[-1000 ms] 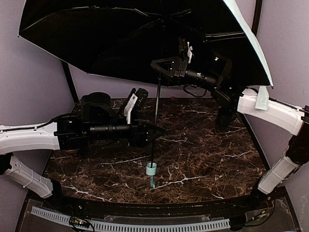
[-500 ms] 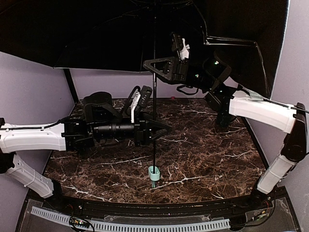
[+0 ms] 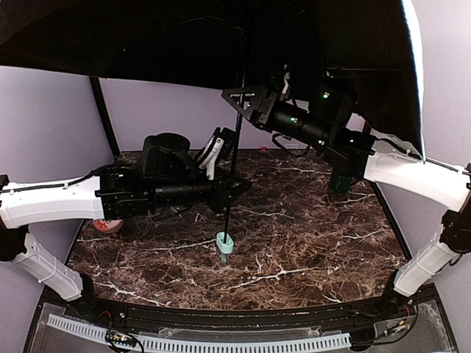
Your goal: Put away the umbrella
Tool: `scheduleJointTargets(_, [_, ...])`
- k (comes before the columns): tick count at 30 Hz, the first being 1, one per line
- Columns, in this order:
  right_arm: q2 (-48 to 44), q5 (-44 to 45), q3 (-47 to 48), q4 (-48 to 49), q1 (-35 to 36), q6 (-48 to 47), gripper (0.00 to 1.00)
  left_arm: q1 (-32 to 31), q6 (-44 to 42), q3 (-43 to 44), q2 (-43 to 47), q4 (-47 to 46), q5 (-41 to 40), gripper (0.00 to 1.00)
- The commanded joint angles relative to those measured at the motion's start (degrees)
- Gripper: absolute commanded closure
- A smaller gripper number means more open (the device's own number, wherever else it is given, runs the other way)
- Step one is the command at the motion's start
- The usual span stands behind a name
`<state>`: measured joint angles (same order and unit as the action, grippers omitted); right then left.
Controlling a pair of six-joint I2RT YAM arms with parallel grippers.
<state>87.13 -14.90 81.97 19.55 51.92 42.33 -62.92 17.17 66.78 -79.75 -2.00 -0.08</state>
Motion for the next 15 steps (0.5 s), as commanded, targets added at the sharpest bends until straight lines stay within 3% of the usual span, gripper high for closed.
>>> scheduleJointTargets(1, [-2.5, 21.3, -1.1, -6.1, 3.8, -4.4, 0.5, -0.2, -3.7, 4.4, 0.1, 7.5, -14.2, 1.0])
scheduleJointTargets(4, [-2.1, 27.9, -1.7, -7.4, 4.8, -2.9, 0.49, -0.5, -3.5, 4.4, 0.1, 7.8, -16.6, 1.0])
scheduleJointTargets(7, [-1.1, 29.1, -2.6, -5.2, 5.6, -2.5, 0.44, -0.6, -3.0, 4.2, -0.1, 7.1, -17.8, 1.0])
scheduleJointTargets(12, [0.6, 16.2, -4.9, 5.3, 5.2, -5.1, 0.31, 0.3, 1.0, -0.4, 2.8, -2.1, -15.3, 1.0])
scheduleJointTargets(15, [0.8, 10.4, -3.5, 1.8, 3.6, -6.2, 0.28, 2.9, 3.6, -0.2, 3.5, -3.9, -12.3, 1.0])
